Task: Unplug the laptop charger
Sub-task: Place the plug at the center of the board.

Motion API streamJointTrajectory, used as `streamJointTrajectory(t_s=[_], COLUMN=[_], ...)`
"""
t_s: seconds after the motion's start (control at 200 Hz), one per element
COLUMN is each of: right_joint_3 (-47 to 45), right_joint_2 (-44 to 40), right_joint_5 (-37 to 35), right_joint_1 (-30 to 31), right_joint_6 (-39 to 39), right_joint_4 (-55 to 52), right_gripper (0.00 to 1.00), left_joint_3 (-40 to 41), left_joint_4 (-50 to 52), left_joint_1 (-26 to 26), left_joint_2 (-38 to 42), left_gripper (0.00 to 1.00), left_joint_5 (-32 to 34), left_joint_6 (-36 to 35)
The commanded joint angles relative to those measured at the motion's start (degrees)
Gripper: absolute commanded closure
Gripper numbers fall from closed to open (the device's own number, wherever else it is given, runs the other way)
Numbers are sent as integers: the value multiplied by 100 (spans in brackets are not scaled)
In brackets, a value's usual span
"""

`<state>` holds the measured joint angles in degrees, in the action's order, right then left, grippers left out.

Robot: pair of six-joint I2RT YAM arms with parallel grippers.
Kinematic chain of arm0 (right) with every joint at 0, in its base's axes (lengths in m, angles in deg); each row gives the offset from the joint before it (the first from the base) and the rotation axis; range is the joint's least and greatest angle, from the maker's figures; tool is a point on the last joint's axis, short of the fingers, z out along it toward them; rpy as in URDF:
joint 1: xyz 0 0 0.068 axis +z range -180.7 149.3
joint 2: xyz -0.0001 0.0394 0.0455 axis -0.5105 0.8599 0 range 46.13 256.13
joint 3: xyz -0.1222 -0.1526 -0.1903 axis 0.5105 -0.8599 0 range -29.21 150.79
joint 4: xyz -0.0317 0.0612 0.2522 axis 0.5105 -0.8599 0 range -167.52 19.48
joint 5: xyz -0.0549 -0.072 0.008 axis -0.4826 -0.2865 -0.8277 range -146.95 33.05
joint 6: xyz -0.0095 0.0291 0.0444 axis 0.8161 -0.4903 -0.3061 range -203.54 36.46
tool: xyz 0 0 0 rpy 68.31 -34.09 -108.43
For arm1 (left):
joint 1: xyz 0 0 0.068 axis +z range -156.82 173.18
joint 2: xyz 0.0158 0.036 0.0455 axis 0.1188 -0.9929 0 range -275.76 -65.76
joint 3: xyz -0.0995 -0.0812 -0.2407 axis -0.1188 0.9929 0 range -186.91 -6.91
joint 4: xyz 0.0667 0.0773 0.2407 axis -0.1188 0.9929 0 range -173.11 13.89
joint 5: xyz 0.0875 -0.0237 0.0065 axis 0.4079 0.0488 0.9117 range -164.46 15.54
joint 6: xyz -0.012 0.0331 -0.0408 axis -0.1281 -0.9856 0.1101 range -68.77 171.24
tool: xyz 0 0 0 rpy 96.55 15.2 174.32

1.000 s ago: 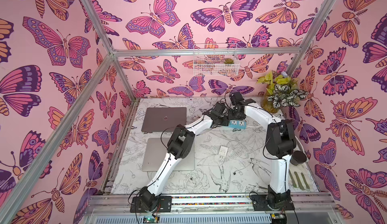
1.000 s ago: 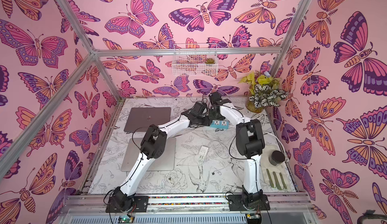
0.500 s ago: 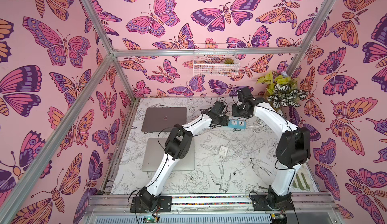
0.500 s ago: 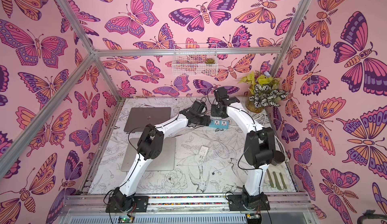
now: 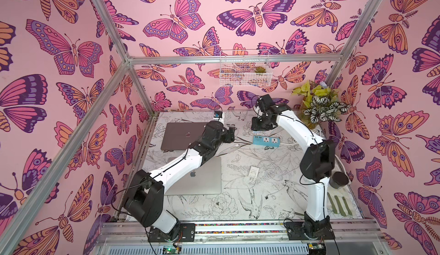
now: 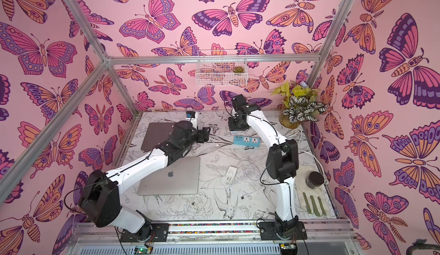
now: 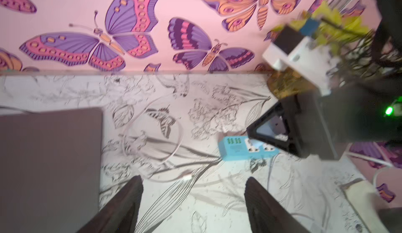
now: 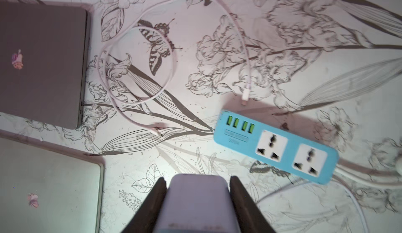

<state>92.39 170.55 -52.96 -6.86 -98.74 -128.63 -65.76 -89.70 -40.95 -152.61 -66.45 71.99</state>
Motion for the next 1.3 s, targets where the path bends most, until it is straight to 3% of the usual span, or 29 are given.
streamJointTrajectory(t_s=[0.0, 0.21, 0.766, 0.881, 0.952, 1.057, 1.137, 1.292], right_joint_3=[1011, 1573, 1812, 1980, 2058, 2015, 1845, 985], right_joint_2=[701, 1388, 2377, 2569, 2586, 2342, 1965, 777], right_joint_5=[142, 382, 537, 567, 568, 542, 496, 259], right_joint_1=[155, 165, 183, 183, 183, 183, 183, 183], right_joint_6=[478, 615, 624, 605, 533, 468, 452, 608], right_joint_4=[-1391, -1480, -1315, -1299, -1234, -968, -654, 137], right_gripper=[86, 86, 84, 72, 56, 42, 1, 0], left_joint_3=[797, 1537, 1210, 1336, 1400, 1511, 1577, 1782], left_joint_4=[-79, -72, -129, -185, -189, -229, -242, -240], left_joint_1=[77, 214, 249, 249, 249, 258, 291, 609], left_joint_2=[346, 800, 133, 163, 237, 391, 500, 892], left_gripper=[24, 24, 21, 20, 19, 18, 16, 9], left_joint_5=[360, 535, 471, 573, 650, 783, 885, 820], left_joint_6=[-63, 69, 122, 182, 205, 201, 179, 201])
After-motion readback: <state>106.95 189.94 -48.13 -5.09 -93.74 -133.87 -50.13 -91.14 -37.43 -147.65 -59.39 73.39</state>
